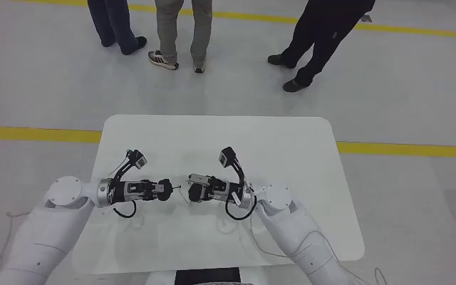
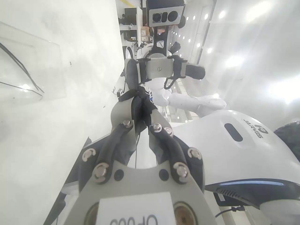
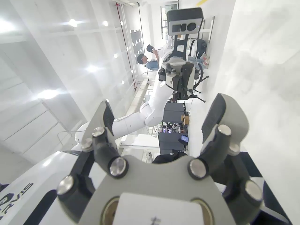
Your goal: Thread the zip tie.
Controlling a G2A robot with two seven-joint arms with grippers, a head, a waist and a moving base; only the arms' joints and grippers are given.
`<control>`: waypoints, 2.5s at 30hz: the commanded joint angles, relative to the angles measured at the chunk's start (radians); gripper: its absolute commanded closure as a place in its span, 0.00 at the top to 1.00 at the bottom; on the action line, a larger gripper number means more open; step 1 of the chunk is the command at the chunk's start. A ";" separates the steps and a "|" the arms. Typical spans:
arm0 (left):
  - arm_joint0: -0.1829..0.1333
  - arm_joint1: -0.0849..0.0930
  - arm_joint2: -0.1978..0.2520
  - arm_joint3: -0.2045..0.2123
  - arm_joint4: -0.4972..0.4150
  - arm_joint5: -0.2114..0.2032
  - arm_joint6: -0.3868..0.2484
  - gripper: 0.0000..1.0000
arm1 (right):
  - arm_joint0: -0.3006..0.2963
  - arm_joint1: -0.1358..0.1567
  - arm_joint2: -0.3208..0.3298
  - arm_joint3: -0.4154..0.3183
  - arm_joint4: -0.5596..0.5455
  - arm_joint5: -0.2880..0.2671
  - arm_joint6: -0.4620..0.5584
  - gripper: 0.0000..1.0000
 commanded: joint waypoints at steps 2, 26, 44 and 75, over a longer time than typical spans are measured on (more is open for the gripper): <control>0.000 0.000 0.000 0.000 0.000 0.000 0.000 0.00 | 0.009 -0.001 -0.009 0.016 0.013 -0.006 0.016 1.00; 0.000 0.000 0.000 0.000 0.000 0.000 0.000 0.00 | 0.066 -0.029 -0.106 0.178 0.048 -0.109 -0.029 0.26; 0.000 0.000 0.000 0.000 0.000 0.000 0.000 0.00 | 0.075 -0.033 -0.110 0.208 0.054 -0.140 -0.058 0.08; 0.000 0.000 0.000 0.000 0.000 0.000 0.000 0.00 | 0.090 -0.041 -0.125 0.227 0.063 -0.149 -0.066 0.00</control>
